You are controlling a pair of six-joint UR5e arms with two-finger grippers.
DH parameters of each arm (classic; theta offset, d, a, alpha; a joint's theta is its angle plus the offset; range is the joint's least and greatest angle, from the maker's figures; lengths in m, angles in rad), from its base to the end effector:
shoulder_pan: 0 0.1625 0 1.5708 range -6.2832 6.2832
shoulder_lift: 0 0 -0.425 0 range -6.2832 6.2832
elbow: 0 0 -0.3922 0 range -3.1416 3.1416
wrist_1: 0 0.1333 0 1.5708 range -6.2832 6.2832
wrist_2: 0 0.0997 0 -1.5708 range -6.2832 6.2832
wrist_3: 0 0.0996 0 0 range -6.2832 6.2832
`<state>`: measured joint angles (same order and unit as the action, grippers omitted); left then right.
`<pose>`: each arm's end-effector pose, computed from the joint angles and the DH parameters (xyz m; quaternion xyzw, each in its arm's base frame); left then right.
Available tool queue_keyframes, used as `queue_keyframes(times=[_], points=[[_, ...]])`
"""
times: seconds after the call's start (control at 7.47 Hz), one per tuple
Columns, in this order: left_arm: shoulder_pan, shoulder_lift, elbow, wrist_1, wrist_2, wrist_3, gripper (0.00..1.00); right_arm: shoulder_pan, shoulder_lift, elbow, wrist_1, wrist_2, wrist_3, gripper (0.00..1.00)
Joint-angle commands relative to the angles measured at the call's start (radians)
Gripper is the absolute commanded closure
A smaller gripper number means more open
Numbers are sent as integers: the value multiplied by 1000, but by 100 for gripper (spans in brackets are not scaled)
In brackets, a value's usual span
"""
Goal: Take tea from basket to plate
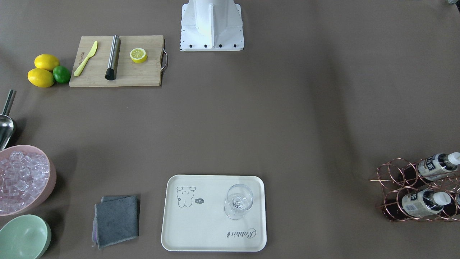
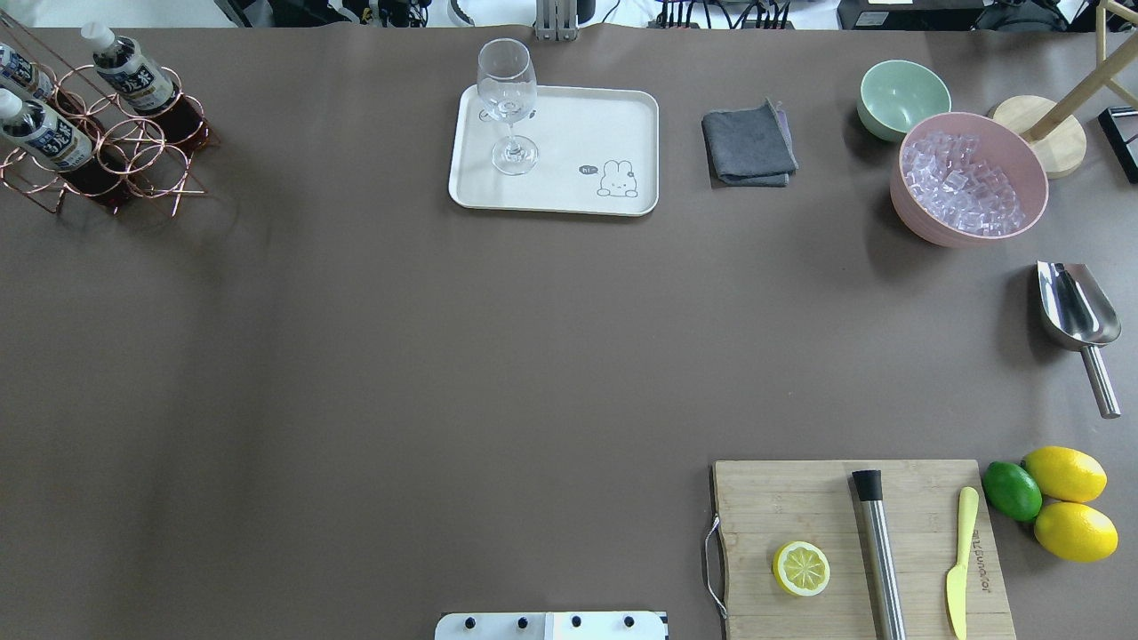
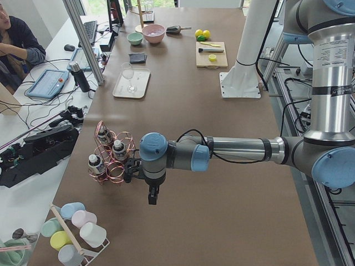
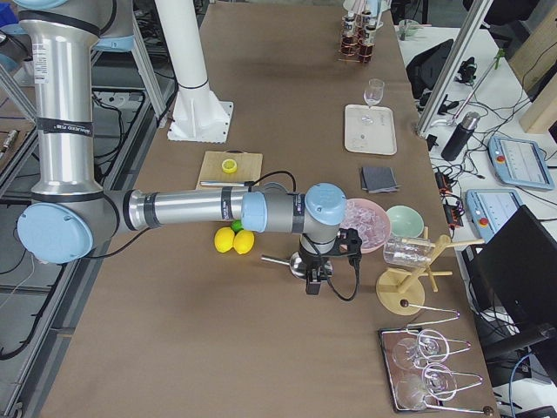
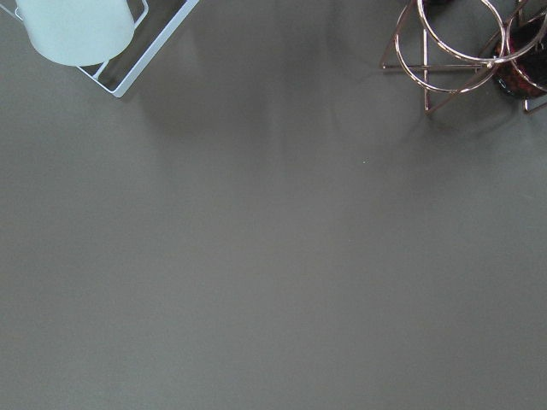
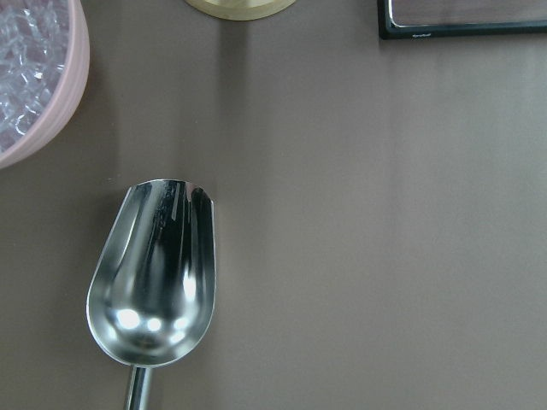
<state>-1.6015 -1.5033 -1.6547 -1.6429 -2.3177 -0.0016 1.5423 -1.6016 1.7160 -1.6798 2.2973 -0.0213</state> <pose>-0.0800 -0.4670 0.6441 0.0465 0.3638 0.0011 0.9303 0.0535 -0.4784 0.6164 0.0012 -0.3553 -0.0242 0.9344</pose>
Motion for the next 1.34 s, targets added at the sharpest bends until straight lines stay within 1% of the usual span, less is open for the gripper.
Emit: queue_keyframes(times=[0.0,1.21], points=[[0,0,0,2,0,0,3,-1,0,2,-1,1,0,0],[2,14,-1,-8,0,0,3,-1,-1,4,-3,-1,1,0]])
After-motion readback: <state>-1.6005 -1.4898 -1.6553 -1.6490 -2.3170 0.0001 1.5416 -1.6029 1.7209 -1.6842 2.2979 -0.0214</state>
